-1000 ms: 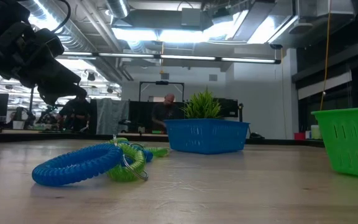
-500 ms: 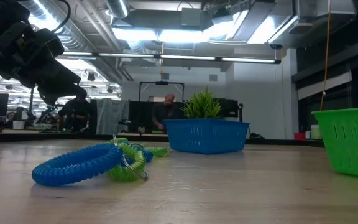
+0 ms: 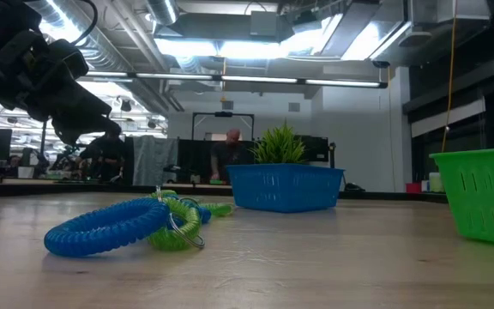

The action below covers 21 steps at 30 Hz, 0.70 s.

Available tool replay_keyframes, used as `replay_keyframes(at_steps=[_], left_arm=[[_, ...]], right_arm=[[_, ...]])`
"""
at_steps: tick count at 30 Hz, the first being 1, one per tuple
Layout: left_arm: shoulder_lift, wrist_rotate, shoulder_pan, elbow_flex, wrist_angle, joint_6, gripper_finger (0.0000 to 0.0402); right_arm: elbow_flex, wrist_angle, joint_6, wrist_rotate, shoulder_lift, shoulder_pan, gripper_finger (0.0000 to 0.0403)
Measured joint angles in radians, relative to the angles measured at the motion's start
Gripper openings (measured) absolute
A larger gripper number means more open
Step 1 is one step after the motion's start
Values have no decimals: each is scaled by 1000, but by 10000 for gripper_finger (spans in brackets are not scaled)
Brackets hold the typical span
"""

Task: Sort spring keychains
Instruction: Put the green spring keychain into the green bin

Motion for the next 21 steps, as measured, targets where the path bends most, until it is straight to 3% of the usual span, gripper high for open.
replay_keyframes(at_steps=[8,21], left_arm=[[0,0,0,0,0,0,194],[0,0,0,0,0,0,194]], right_arm=[[0,47,23,4,0,-1,140],[0,302,-36,188,0,-108,140]])
